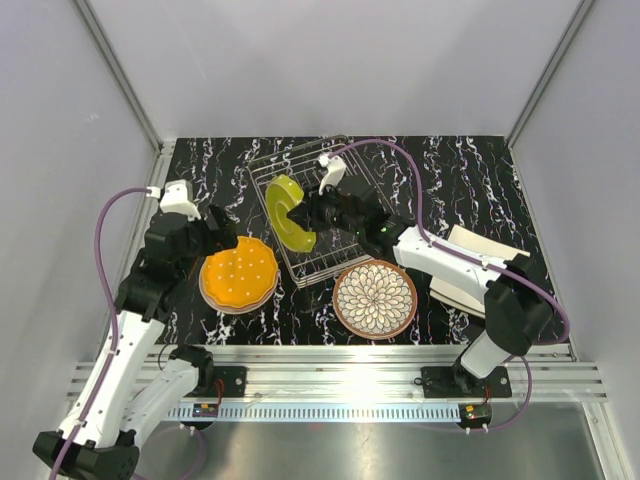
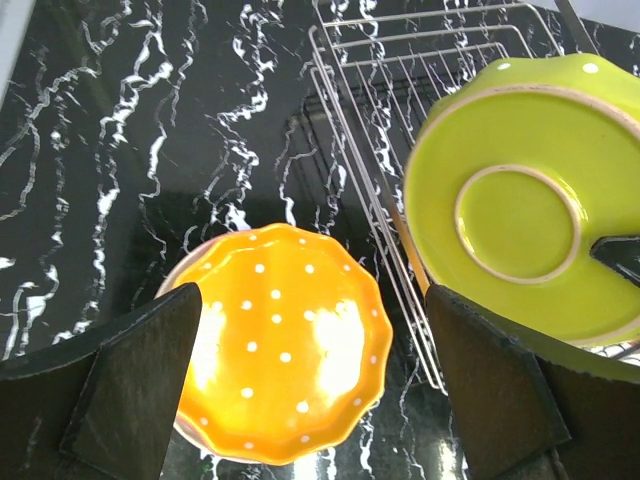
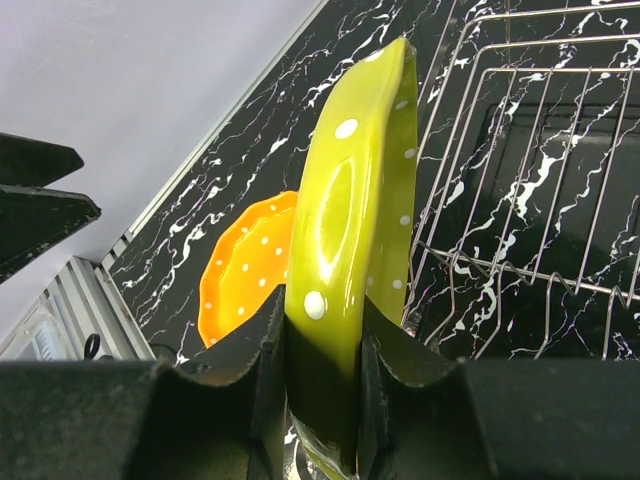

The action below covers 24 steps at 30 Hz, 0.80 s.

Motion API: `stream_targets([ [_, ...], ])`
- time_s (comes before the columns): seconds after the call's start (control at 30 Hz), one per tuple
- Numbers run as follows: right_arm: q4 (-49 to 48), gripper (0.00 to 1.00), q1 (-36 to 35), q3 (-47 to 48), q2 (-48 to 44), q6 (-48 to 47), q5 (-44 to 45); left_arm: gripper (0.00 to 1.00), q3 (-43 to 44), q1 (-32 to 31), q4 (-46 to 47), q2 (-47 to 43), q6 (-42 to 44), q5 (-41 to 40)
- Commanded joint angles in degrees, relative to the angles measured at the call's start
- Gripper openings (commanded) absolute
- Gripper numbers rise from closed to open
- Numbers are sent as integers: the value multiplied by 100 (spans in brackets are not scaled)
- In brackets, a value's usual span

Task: Load the plates into the dish rack

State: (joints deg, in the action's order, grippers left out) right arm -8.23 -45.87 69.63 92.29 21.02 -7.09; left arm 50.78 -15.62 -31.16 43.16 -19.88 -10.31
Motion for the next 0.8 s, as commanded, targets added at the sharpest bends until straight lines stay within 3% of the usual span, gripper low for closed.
stream_targets([
  [0.0,181,0,-27,165,-256,-89,525,97,-111,-38,224,-193,230,-261],
  [0.53,-715,0,52,-116,-642,974,287,97,-271,-38,294,-273,152,-446],
  [0.6,-881,0,95,-238,-651,1097,226,93,-114,-38,321,-124,-23,-166],
  [0.77,-1312,0,122,-529,-695,1431,147,62,204,-82,610,359,-551,669],
])
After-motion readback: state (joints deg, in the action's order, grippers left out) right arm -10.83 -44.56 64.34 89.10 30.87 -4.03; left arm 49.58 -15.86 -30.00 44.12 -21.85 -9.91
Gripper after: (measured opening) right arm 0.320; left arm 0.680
